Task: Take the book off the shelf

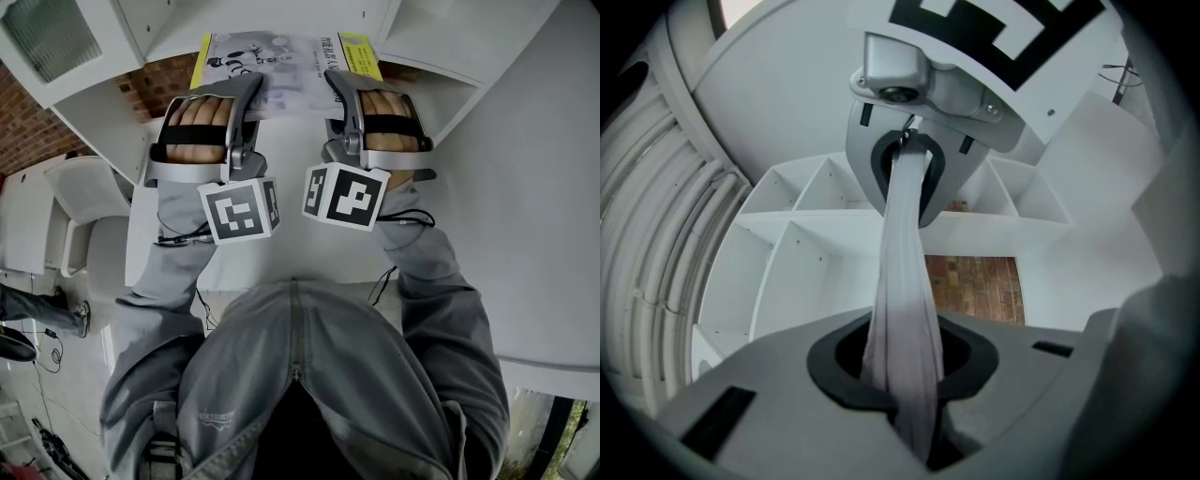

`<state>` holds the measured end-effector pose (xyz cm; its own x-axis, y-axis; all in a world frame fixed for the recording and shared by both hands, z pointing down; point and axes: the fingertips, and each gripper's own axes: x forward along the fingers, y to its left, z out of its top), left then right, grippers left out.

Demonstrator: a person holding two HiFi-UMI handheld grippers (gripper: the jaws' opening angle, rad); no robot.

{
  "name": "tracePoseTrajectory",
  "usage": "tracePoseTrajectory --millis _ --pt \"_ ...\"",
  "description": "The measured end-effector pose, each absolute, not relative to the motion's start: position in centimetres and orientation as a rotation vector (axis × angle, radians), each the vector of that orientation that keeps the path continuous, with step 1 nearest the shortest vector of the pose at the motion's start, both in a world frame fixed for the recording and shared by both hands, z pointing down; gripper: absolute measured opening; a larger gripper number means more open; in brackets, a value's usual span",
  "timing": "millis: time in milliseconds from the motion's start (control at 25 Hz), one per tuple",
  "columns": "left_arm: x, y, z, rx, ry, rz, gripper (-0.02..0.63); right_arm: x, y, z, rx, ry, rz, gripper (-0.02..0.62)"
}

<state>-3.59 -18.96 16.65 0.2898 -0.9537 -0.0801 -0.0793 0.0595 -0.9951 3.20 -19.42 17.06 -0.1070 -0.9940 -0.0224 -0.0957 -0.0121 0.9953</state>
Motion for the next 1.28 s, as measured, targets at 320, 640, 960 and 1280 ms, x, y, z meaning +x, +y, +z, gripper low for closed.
tracePoseTrajectory --millis 320,640,960,1280 --pt "-3.9 -18.1 18.9 -1.373 1.042 -0.937 0.075 2.9 -18.5 19.4 1.216 -1.406 -1.201 0.081" --pt "-3.7 -18.1 23.6 -1.436 0.988 -1.012 0.075 3.0 -18.4 24.4 1.158 -1.452 -1.113 0.081" --pt "-3.4 -18.8 27.5 -1.501 0.95 -1.067 0.075 3.4 -19.1 28.3 1.115 -1.491 -1.034 0.081" --pt "-3.7 -19.7 31.7 -1.572 0.907 -1.12 0.075 3.1 -19.8 32.5 1.063 -1.521 -0.951 0.081"
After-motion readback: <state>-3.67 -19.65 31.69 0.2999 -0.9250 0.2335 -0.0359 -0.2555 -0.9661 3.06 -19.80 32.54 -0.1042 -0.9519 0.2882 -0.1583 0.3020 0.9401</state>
